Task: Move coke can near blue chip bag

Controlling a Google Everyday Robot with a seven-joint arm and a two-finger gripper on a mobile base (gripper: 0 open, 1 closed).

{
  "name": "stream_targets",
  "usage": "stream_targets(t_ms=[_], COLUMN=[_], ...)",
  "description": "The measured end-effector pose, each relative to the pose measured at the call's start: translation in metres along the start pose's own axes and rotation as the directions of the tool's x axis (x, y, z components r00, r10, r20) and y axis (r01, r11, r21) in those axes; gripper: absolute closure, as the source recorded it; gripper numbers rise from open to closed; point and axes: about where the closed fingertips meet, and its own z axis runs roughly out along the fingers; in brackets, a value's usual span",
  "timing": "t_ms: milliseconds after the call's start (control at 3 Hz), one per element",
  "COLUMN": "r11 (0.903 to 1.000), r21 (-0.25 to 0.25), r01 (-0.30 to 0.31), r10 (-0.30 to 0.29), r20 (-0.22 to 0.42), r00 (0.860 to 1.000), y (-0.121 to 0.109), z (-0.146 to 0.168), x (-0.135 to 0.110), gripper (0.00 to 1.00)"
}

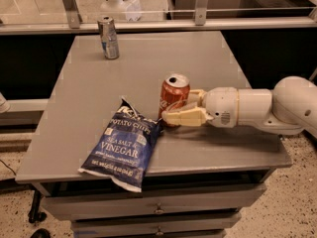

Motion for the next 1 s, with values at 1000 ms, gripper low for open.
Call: stream_targets(t_ms=[1000], r11=[0.9969], r21=[-0.073], r01=[0.028], r10=[-0.03], r20=[-0.031], r00=[0.999], y=[-0.005], z=[-0.021], x=[-0.002], gripper=[0.0])
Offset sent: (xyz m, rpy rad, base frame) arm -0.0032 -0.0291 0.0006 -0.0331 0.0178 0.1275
